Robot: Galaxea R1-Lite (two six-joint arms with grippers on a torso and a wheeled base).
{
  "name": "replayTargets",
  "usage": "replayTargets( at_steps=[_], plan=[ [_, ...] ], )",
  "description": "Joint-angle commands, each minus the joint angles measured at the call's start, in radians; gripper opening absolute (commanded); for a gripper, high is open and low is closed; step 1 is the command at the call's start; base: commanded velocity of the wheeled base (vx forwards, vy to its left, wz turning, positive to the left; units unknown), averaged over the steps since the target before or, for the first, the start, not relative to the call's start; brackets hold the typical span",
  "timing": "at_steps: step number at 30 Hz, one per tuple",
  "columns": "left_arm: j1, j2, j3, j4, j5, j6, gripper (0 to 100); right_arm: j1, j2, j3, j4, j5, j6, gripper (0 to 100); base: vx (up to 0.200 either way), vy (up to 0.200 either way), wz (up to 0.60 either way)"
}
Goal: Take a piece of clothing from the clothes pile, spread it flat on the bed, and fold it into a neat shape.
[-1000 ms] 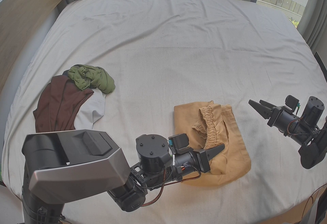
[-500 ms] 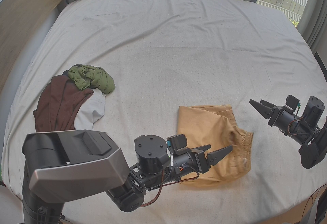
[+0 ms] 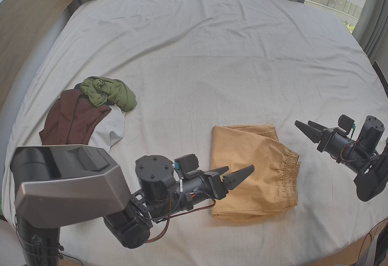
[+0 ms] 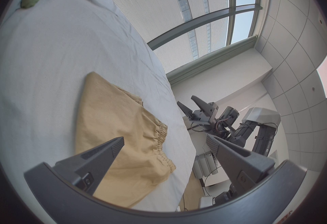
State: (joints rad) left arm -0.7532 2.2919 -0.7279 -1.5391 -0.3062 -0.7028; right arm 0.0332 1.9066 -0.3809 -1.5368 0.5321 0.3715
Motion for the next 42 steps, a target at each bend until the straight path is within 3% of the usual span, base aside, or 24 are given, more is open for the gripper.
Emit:
replayTargets(
  at_steps=[1,7,15,17,20,26,27,30,35,38,42],
  plan=[
    [0.049,-0.100,0.074,-0.003,-0.002,0.002,100,0.005,0.003,0.005,0.000,0.000,0.000,100,0.000,0.000,0.00],
    [0.153,-0.269,0.219,-0.004,-0.030,-0.003,100,0.014,0.003,0.025,0.000,-0.001,-0.002,100,0.000,0.000,0.00],
    [0.322,-0.393,0.360,-0.004,-0.163,-0.001,100,0.045,0.000,0.048,0.000,-0.003,-0.005,100,0.000,0.000,0.00],
    [0.333,-0.397,0.369,-0.004,-0.171,0.000,100,0.045,0.002,0.051,0.000,-0.003,-0.005,100,0.000,0.000,0.00],
    [0.428,-0.443,0.397,-0.004,-0.255,0.022,100,0.033,0.002,0.086,0.001,-0.001,-0.013,100,0.000,0.000,0.00],
    [0.488,-0.470,0.462,-0.001,-0.284,0.172,100,0.016,0.002,0.152,0.010,-0.001,-0.074,100,0.000,0.000,0.00],
    [0.488,-0.462,0.484,-0.003,-0.292,0.209,100,0.014,0.006,0.181,0.009,-0.001,-0.128,100,0.000,0.000,0.00],
    [0.488,-0.442,0.501,-0.003,-0.295,0.230,100,0.013,0.038,0.204,0.007,-0.001,-0.192,100,0.000,0.000,0.00],
    [0.489,-0.431,0.501,-0.003,-0.292,0.273,100,0.001,0.057,0.215,0.001,-0.001,-0.215,100,0.000,0.000,0.00],
    [0.492,-0.417,0.504,-0.003,-0.292,0.350,100,-0.015,0.058,0.227,0.004,-0.001,-0.223,100,0.000,0.000,0.00],
    [0.532,-0.364,0.510,-0.004,-0.291,0.528,100,-0.015,0.058,0.250,0.009,-0.001,-0.241,100,0.000,0.000,0.00]
  ],
)
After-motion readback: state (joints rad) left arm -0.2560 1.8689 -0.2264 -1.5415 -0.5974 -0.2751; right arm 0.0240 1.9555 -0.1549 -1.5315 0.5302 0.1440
